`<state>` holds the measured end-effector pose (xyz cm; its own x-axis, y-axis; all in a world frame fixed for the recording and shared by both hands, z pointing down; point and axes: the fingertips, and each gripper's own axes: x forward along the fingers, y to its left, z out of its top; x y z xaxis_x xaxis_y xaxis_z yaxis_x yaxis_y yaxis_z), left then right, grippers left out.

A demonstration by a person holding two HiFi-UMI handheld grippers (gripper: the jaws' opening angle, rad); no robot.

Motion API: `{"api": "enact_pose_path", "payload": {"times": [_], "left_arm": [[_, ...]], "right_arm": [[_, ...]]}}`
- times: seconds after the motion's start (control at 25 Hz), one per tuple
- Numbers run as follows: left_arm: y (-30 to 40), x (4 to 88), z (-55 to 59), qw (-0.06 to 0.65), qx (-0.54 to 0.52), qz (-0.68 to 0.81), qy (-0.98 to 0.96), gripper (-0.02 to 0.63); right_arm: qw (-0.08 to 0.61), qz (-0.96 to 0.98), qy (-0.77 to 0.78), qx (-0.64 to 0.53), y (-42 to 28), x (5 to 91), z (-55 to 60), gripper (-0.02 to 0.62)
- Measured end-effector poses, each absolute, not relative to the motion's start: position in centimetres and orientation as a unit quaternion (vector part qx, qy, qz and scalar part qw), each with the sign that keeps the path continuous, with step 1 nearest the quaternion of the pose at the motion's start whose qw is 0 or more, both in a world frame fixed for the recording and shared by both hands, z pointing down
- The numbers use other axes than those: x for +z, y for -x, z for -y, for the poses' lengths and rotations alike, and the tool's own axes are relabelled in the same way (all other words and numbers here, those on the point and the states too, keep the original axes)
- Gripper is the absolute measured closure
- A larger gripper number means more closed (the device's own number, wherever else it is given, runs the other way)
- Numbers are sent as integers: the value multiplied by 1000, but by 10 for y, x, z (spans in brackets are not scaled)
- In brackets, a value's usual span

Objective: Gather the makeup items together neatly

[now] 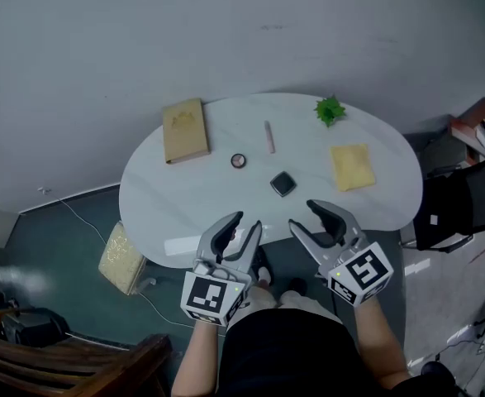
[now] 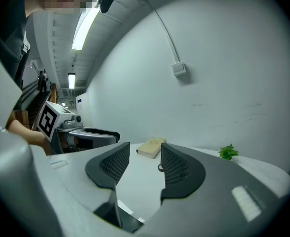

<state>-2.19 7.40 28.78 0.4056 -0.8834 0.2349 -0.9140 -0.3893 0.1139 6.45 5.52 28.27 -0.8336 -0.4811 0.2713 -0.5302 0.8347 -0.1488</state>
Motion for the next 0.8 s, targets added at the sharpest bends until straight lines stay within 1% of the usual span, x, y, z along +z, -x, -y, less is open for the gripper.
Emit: {"api": "enact_pose_path", "payload": {"times": [0.44,0.8], "left_arm": [[61,307,-26,120,75,522,-841,460],[84,345,-6,137,98,520,-837,451]], "right_arm": [[129,942,-290,108,-29,285,-17,414],[141,935,-302,117,-12,301,-7,414]]}}
